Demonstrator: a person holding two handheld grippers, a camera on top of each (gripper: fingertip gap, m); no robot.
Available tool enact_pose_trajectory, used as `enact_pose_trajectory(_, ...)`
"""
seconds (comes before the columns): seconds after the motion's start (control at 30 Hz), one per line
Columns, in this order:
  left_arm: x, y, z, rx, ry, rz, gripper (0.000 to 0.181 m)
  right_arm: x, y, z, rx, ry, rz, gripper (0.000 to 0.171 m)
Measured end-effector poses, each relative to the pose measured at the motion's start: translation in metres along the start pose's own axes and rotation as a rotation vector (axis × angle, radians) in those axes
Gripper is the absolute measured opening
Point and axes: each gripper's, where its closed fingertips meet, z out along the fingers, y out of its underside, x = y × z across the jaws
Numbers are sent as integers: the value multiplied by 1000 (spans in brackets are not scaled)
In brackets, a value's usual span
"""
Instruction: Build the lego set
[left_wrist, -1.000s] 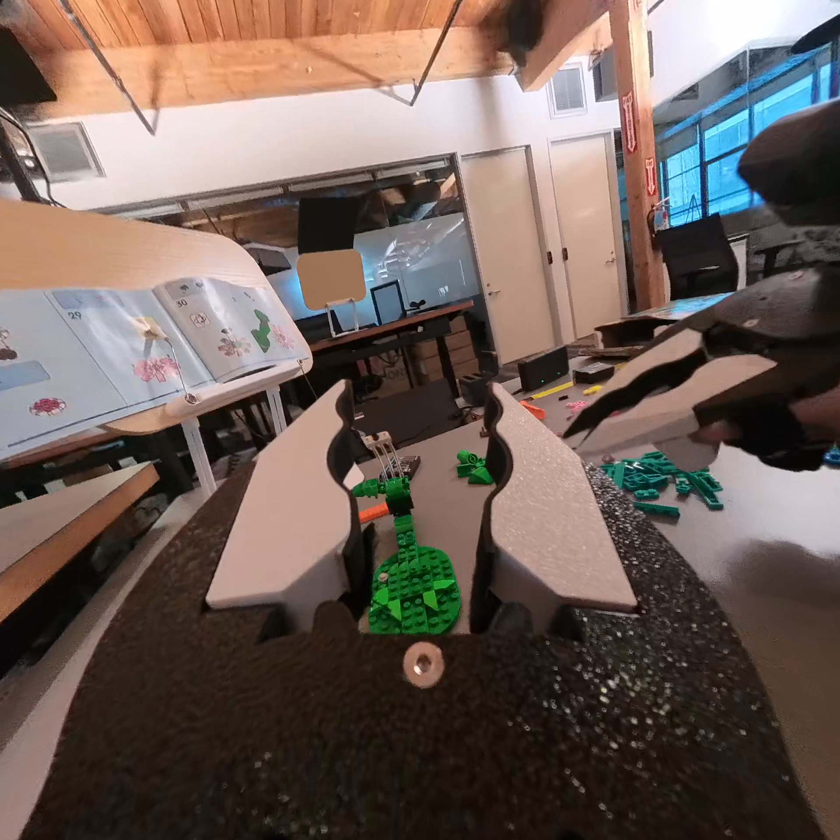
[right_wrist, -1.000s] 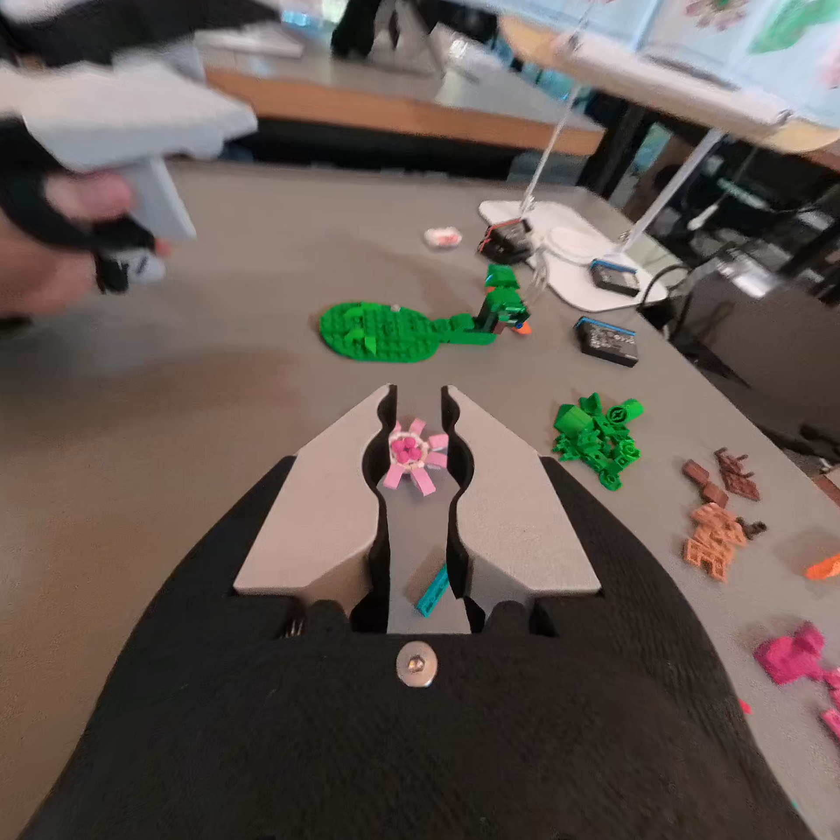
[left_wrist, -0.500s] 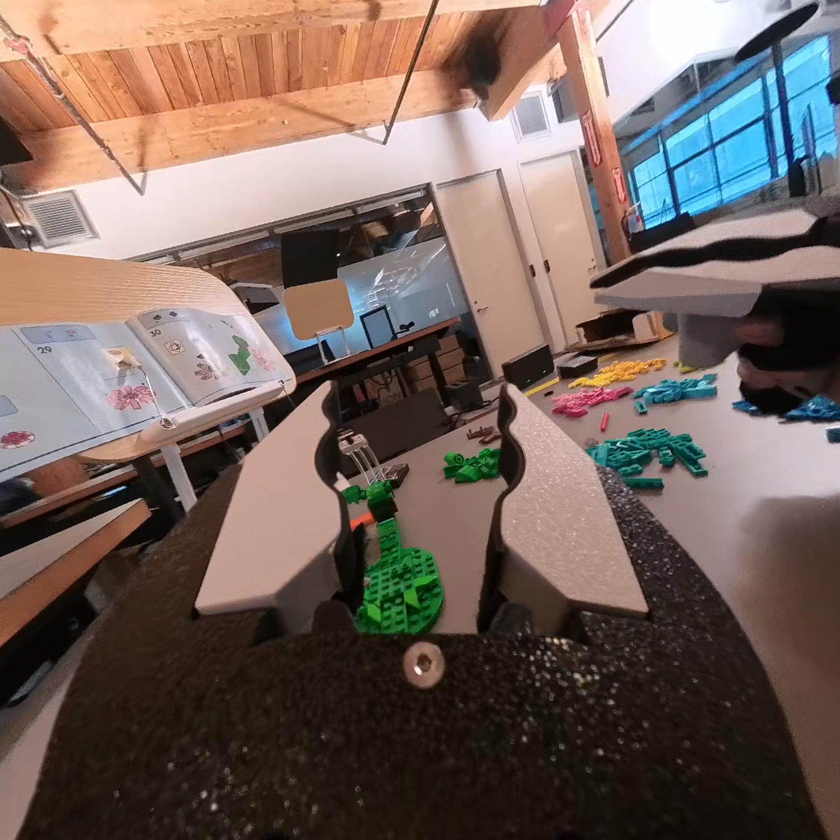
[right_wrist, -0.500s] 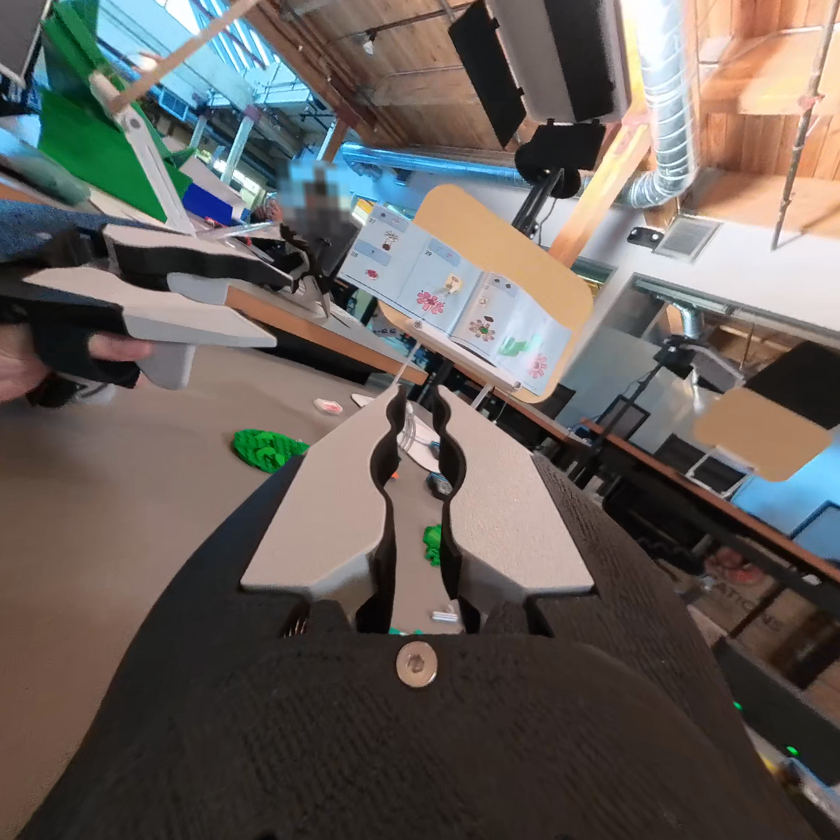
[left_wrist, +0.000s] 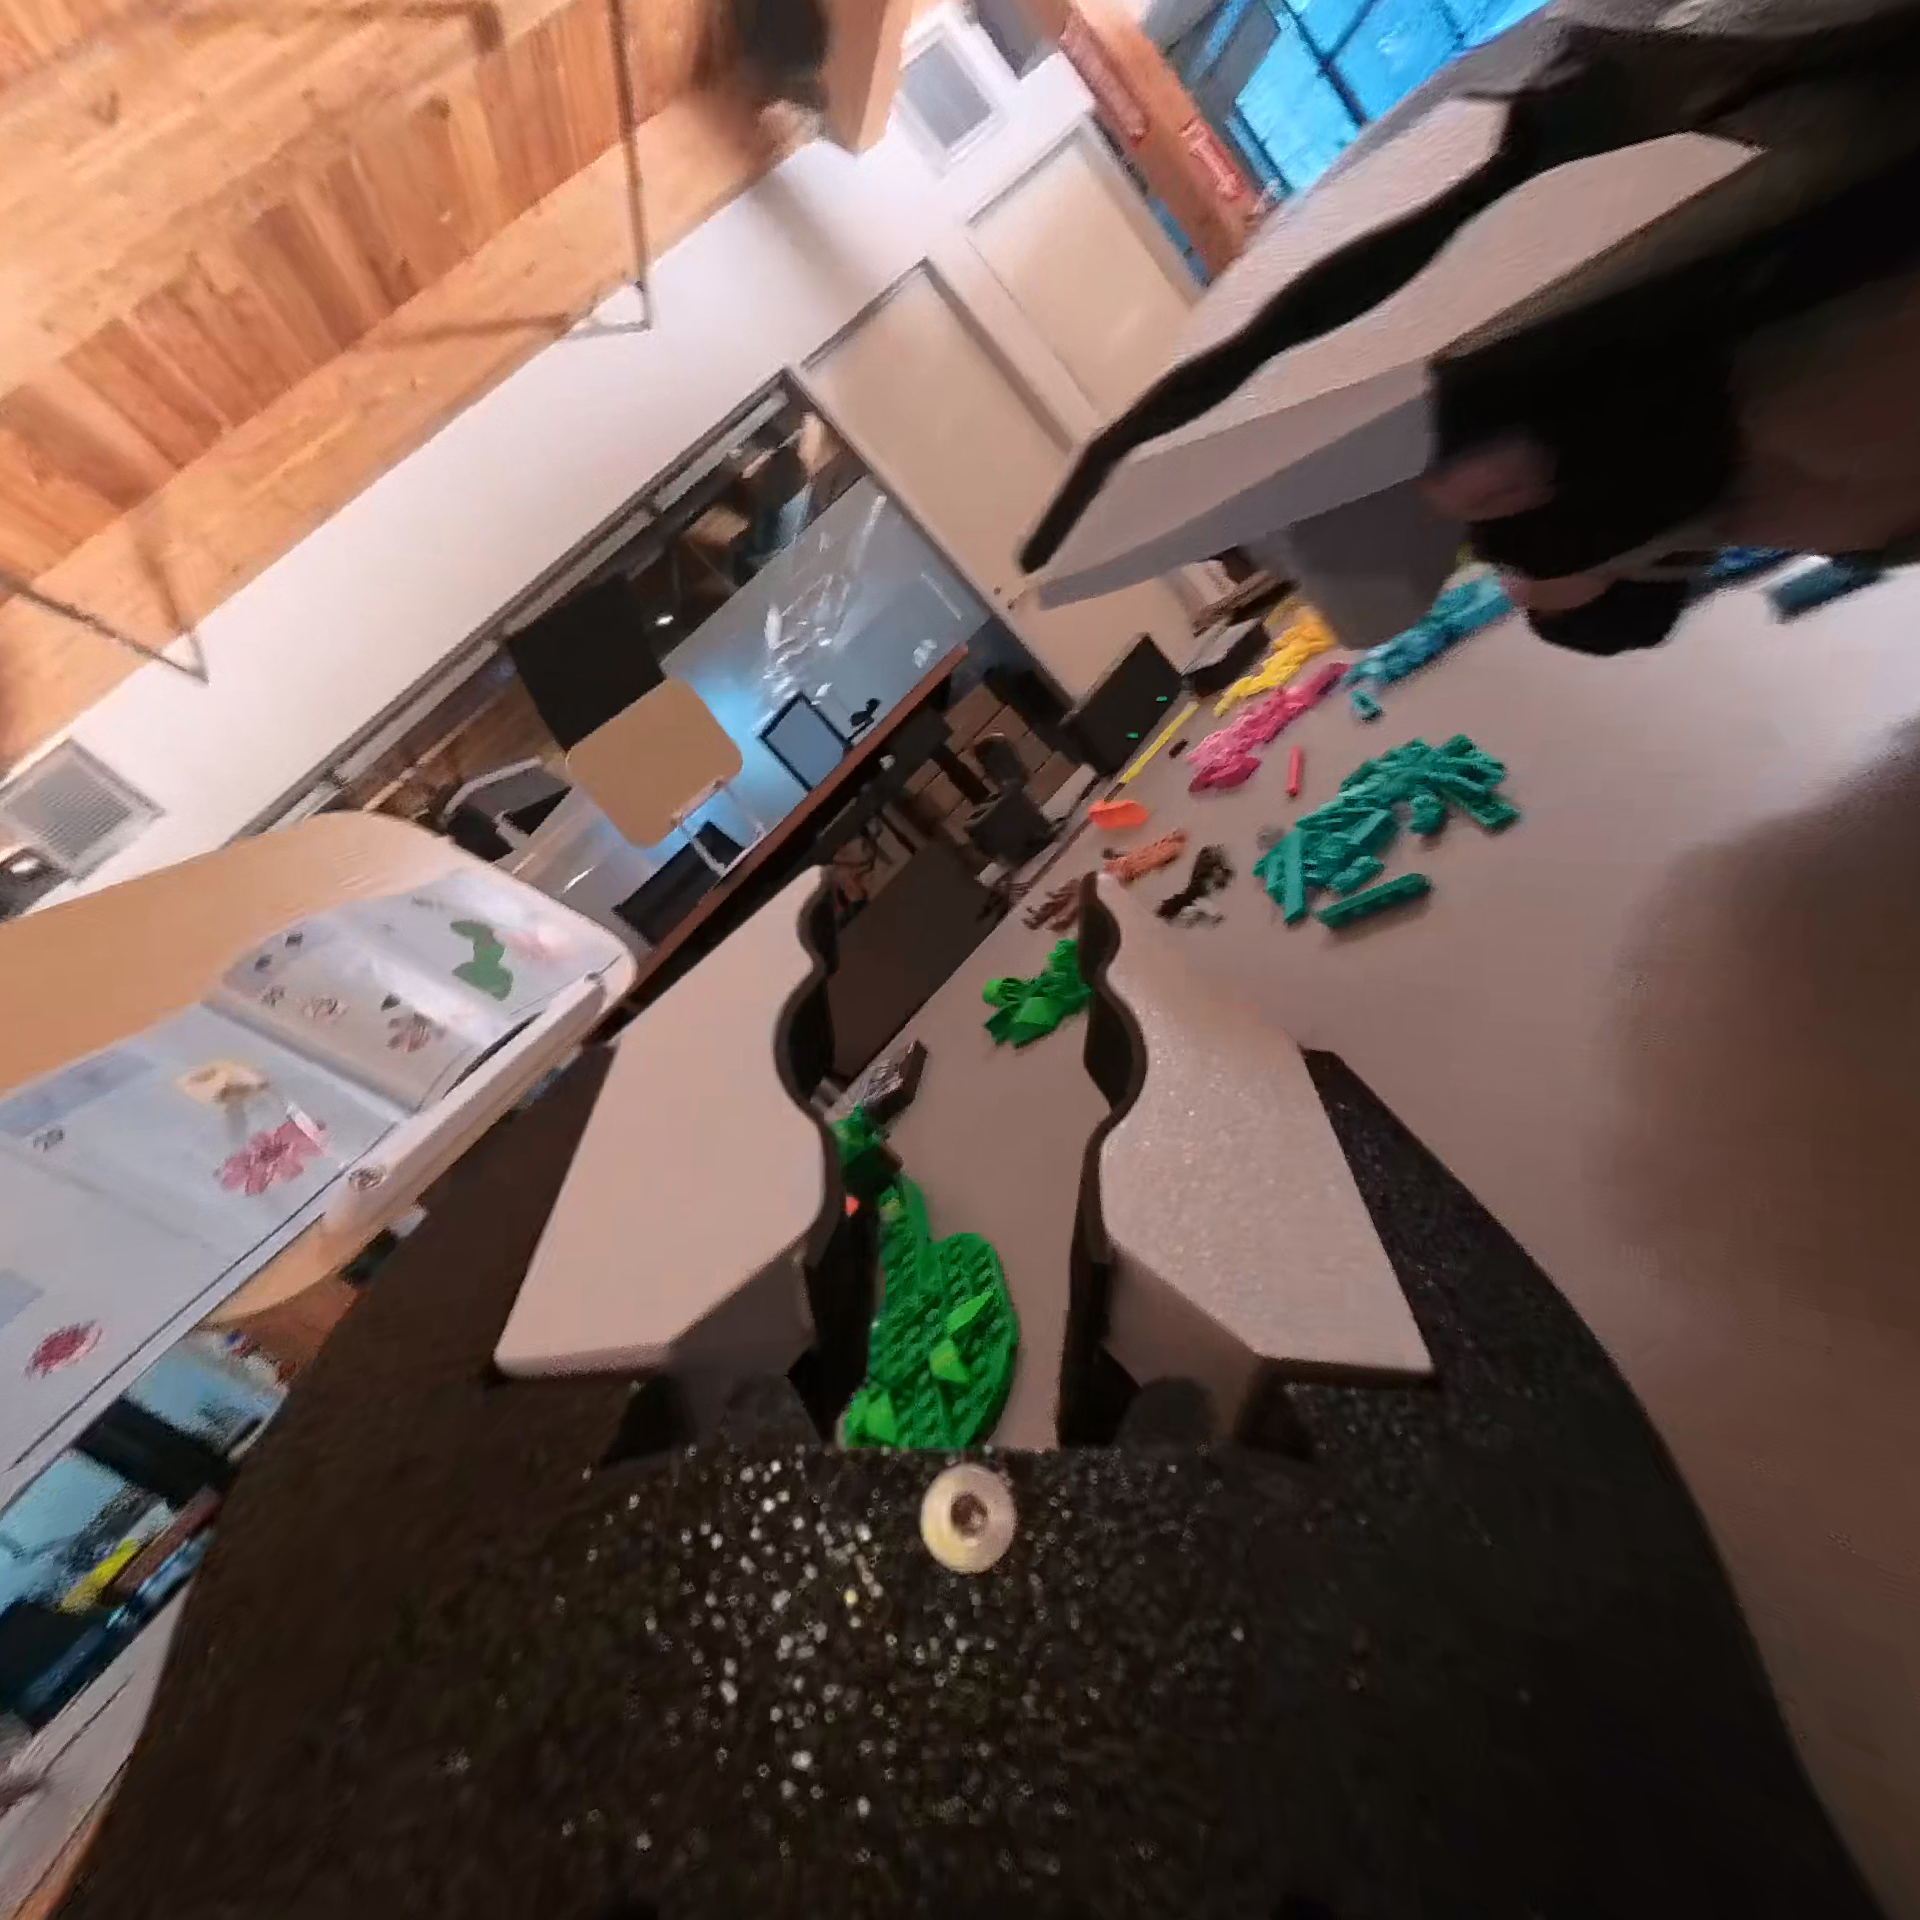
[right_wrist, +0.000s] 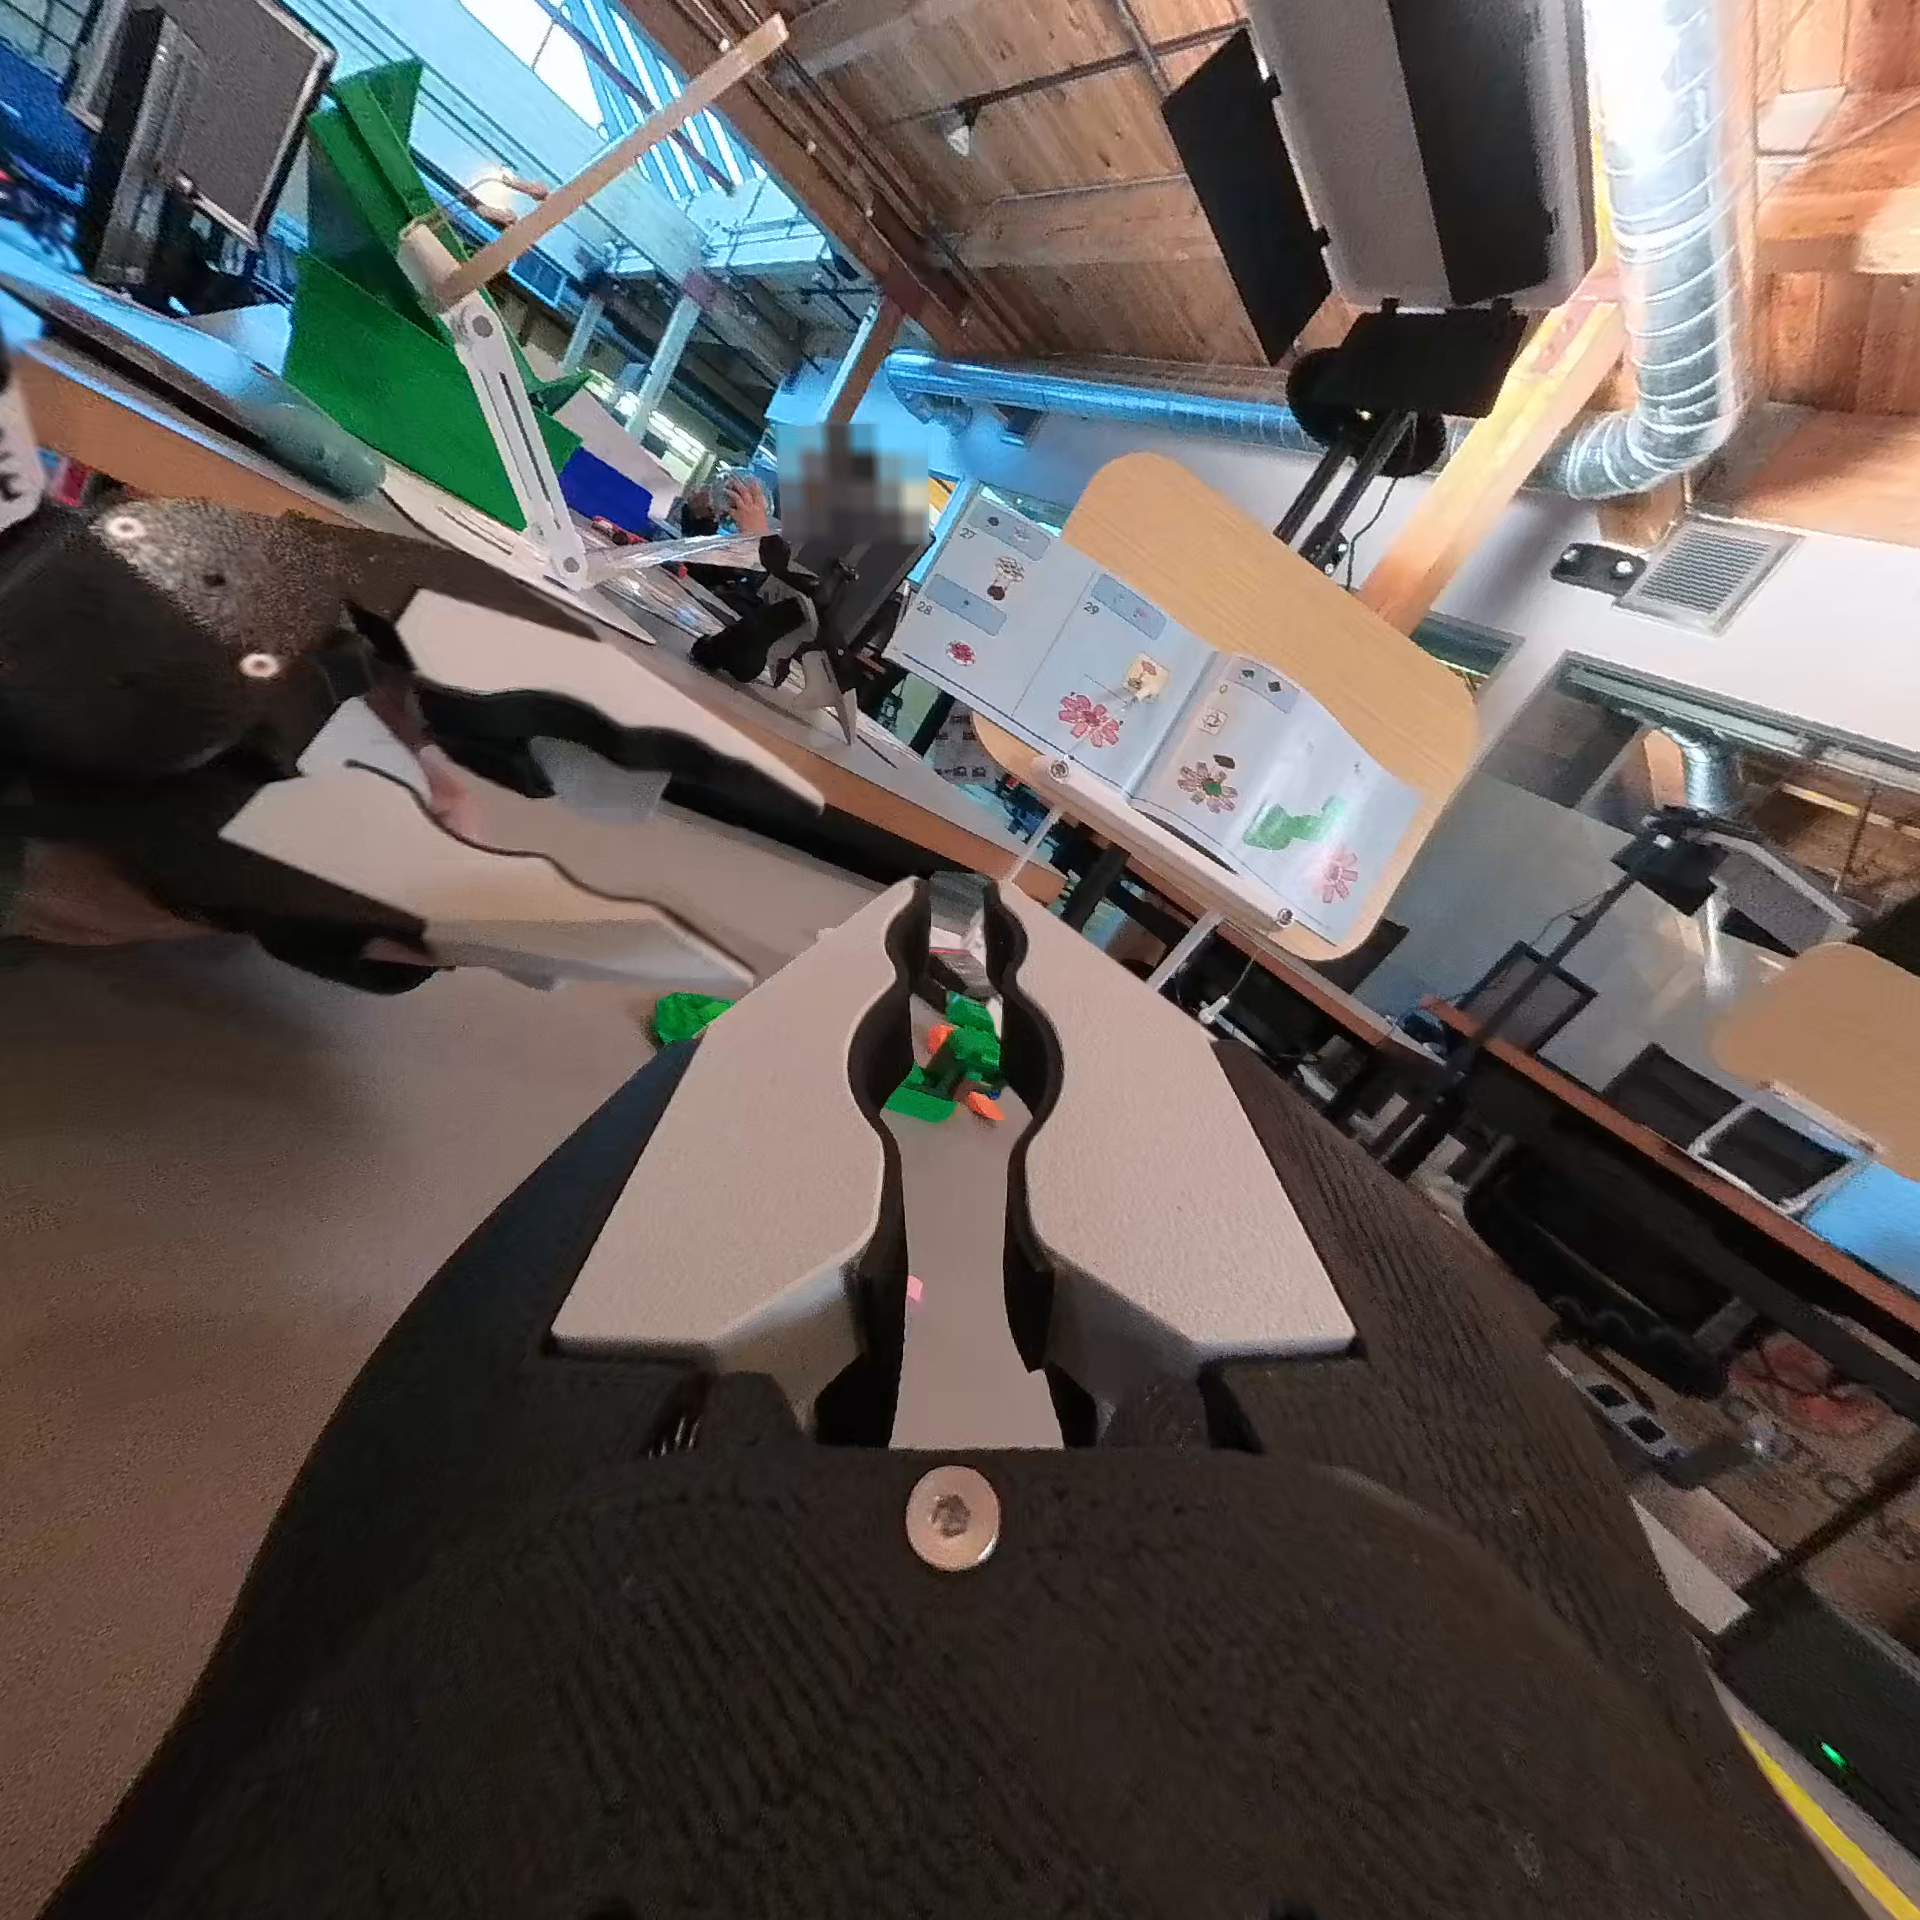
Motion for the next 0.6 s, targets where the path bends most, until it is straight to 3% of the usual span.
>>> enact_pose_trajectory(0.6, -7, 3, -1, 6, -16, -62, 24, 8, 7, -1, -20, 38, 18, 8)
